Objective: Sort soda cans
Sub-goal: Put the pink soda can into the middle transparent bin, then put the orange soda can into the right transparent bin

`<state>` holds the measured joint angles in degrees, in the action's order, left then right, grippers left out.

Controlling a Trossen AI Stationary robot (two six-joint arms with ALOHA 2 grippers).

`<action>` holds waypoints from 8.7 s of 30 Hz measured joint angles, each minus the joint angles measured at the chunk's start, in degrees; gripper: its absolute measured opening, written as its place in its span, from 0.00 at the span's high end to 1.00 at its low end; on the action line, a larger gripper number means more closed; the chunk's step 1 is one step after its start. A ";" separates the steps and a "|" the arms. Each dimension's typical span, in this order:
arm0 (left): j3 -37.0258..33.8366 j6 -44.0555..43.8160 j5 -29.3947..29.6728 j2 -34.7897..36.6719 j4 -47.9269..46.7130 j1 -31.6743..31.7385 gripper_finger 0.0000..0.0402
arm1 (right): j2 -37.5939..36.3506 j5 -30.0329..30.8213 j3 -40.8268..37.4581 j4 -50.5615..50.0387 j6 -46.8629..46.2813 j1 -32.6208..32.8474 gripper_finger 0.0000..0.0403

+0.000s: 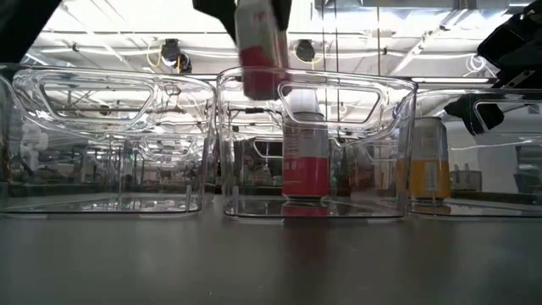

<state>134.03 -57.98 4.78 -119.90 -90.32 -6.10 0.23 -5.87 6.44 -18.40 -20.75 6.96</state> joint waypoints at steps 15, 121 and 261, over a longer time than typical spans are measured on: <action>-12.08 0.02 -1.42 0.04 7.00 1.58 0.17 | 0.02 4.57 0.00 0.03 0.39 -0.02 0.01; -24.50 -7.13 -5.70 -1.96 16.75 6.41 0.02 | 0.39 4.33 0.00 0.00 0.67 -0.02 0.01; -49.39 -58.34 14.76 40.94 5.35 -35.88 0.02 | -0.04 10.32 -5.60 20.09 18.42 -3.91 0.01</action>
<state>84.64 -116.33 19.54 -78.96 -84.97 -41.98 0.19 4.45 0.84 1.69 -2.33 3.05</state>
